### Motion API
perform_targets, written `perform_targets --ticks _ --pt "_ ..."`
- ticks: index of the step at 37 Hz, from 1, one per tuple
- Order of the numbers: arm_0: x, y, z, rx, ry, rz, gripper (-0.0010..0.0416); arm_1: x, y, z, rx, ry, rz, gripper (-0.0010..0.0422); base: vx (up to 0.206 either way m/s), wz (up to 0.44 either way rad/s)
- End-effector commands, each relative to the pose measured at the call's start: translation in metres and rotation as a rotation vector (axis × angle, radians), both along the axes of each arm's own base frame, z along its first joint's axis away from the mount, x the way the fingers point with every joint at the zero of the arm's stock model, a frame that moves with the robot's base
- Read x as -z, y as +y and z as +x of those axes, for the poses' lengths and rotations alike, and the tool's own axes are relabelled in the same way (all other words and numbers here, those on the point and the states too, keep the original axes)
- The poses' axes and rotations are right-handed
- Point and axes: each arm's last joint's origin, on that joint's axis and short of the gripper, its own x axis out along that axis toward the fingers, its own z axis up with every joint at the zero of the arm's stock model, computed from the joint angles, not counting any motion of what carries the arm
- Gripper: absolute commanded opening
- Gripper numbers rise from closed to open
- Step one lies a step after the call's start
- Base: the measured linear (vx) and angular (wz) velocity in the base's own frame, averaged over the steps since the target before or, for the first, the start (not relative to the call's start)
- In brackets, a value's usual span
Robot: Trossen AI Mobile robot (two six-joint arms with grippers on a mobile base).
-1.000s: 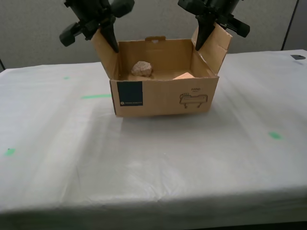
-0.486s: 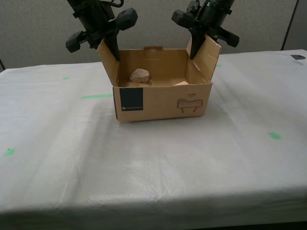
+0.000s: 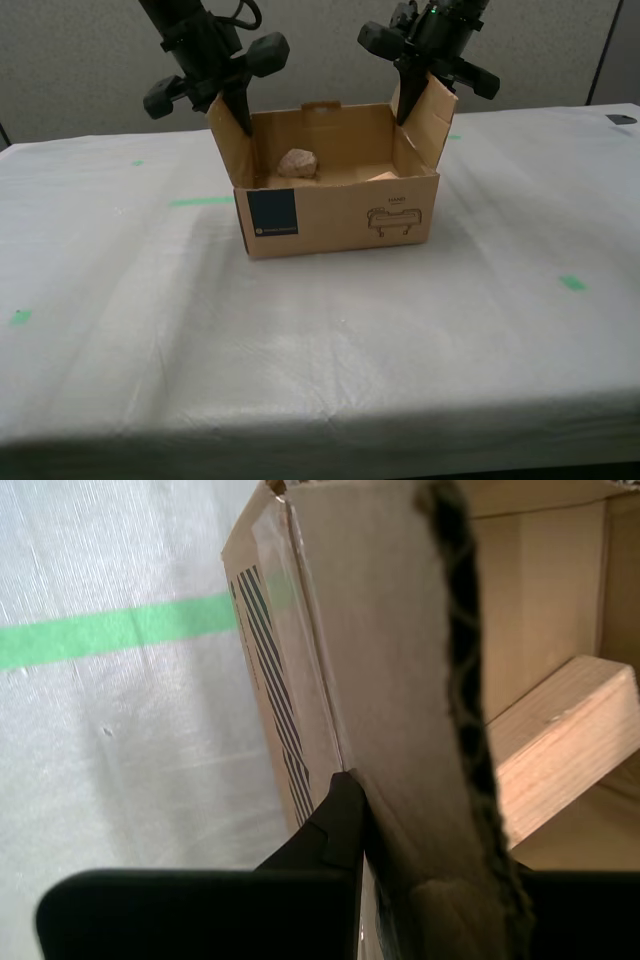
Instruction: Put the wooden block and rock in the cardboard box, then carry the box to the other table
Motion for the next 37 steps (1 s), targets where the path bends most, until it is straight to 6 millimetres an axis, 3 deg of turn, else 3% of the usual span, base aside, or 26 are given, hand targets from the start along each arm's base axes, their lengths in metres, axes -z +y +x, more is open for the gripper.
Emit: perform_targets --ticks 1,28,37 --pt "-0.0020 0.0038 0.0001 -0.014 -0.001 0.051 0.0000 -0.0011 -0.0028 0.0008 0.012 -0.012 -0.023 0.0000 0.000 0.000" --pt "-0.0019 0.0037 0.0000 -0.027 -0.007 0.050 0.0001 -0.0049 -0.0051 0.0070 0.001 -0.077 -0.058 0.0001 0.000 0.000" --pt "-0.0013 0.0025 0.0001 -0.017 -0.018 0.008 0.0003 -0.0049 -0.0052 0.0069 0.001 -0.076 -0.057 0.0061 0.000 0.000"
